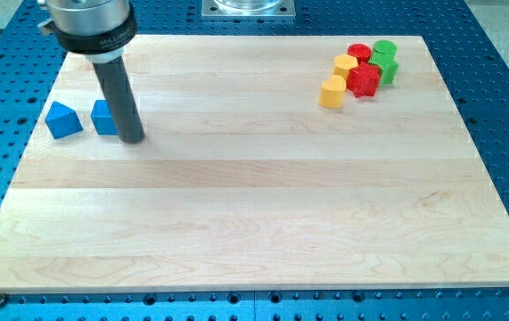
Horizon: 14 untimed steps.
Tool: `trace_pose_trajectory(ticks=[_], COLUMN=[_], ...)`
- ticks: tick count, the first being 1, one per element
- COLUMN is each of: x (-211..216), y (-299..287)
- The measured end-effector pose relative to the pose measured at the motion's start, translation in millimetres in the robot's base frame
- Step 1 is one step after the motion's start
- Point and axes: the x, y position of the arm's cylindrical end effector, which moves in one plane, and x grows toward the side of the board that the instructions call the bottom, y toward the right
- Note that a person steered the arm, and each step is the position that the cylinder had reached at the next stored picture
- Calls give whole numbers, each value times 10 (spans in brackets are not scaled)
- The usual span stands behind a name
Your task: Place the yellow heart closer to the blue blocks
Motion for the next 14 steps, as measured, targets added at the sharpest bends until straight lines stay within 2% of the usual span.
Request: trace_pose_trajectory(ticks=[1,2,3,4,5,6,7,8,10,11,12,13,14], x=[393,442,258,-252,-722,-837,-837,-994,-1066,-1205,-1188,-1172,-1118], y=[723,1730,2732,3153,3275,3039,2550,2532,1389,1667,837,598,646])
